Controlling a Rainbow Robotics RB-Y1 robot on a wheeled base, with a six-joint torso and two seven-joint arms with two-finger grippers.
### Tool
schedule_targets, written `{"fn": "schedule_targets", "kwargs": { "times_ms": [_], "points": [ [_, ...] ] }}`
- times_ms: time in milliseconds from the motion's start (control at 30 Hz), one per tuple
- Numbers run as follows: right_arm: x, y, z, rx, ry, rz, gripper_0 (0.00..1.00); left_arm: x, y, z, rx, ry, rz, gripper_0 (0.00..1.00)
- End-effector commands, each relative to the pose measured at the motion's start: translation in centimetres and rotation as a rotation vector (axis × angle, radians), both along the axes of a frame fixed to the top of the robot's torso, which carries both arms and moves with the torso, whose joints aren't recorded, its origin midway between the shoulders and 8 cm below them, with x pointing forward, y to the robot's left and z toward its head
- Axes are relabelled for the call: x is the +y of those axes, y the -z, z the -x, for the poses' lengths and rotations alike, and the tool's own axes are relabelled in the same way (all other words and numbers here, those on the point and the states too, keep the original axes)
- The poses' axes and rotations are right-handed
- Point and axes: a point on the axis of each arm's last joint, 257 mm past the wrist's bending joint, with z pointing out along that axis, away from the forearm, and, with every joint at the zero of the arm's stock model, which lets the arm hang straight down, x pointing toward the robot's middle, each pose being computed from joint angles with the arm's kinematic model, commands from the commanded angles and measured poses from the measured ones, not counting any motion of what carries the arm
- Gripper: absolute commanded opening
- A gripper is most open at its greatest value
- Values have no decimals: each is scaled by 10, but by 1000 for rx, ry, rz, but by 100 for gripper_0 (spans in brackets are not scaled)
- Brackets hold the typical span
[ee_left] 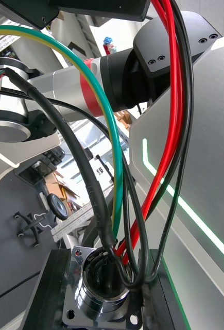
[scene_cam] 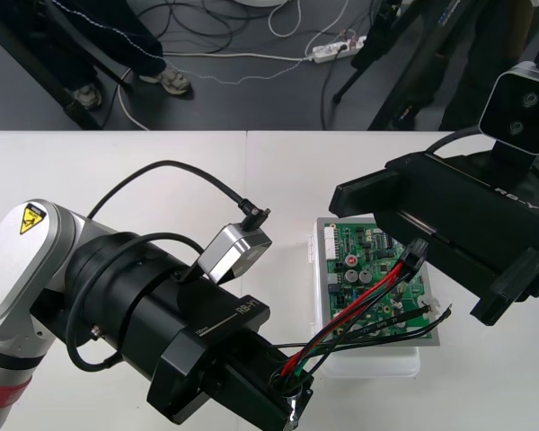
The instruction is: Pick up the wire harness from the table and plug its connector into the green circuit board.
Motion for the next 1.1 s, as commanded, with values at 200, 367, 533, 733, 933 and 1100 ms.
{"fn": "schedule_targets", "kwargs": {
  "times_ms": [200, 367, 533, 733, 933, 1100],
  "points": [
    [-3, -4, 11, 3, -37, -19, 0, -6, -6, 11, 37, 32, -8, 0],
    [-3, -5, 11, 2, -37, -23, 0, -6, -6, 11, 36, 32, -7, 0],
    [-4, -5, 10, -1, -30, -25, 0, -6, -6, 11, 34, 31, -6, 0],
    [-5, -5, 8, -3, -25, -24, 0, -6, -6, 11, 34, 32, -6, 0],
    [-6, -4, 5, 4, -17, -19, 0, -6, -6, 11, 26, 32, 0, 0],
    [-8, -4, 3, 7, -12, -13, 0, -8, -6, 5, 2, 9, 26, 93]
  ]
}}
